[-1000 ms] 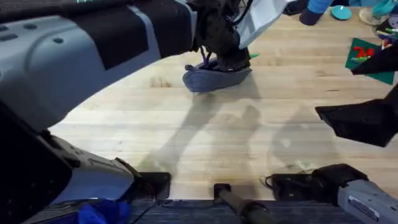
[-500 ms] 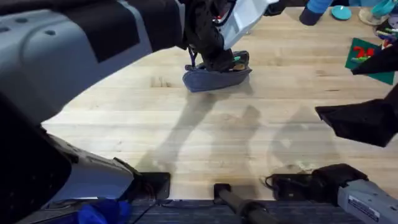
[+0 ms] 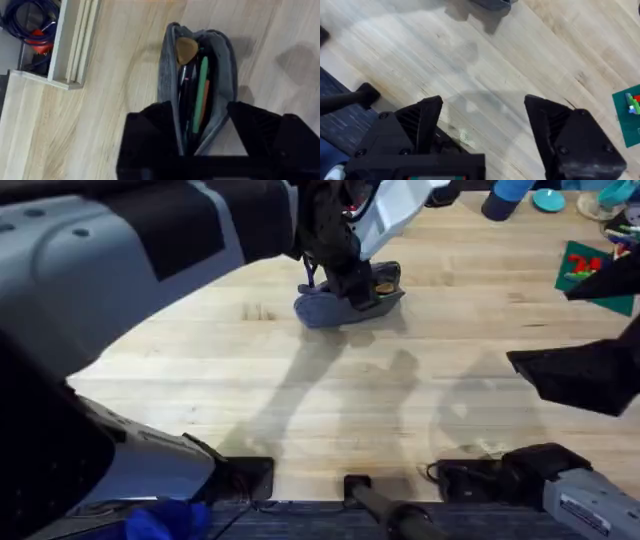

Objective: Unzip the bag, pick up the pens from the table one at a time and place them inside, then zip the bag closed.

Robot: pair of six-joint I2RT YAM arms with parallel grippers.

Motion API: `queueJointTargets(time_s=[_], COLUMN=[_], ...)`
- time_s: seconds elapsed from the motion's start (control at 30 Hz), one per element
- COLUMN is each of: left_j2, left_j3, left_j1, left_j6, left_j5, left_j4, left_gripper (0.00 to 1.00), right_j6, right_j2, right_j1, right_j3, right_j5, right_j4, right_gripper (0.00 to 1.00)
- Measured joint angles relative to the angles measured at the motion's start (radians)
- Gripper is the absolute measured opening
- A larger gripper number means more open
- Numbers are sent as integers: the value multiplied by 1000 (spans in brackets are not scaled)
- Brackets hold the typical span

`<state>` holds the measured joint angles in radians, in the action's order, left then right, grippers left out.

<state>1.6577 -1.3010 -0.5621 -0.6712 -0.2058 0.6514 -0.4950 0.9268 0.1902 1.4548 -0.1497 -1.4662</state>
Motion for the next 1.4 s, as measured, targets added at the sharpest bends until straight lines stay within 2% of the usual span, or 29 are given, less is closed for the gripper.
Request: queueJointTargets(time_s=[0.17, 0.27, 1.17, 1.4], left_j2=[0, 0, 0, -7], left_j3=[0, 0, 0, 0], left_j1=[0, 0, 0, 0], left_j6=[-1, -2, -1, 73], left_j5=[1, 5, 8, 5], left_j4=[0, 0, 13, -22], left_gripper=[934, 992, 995, 995], right_j6=[0, 0, 0, 0], right_j2=[0, 0, 0, 0], right_j1=[0, 0, 0, 0], right_j3=[0, 0, 0, 0], right_j5=[0, 0, 0, 0], right_j4=[0, 0, 0, 0], right_gripper=[998, 998, 998, 998])
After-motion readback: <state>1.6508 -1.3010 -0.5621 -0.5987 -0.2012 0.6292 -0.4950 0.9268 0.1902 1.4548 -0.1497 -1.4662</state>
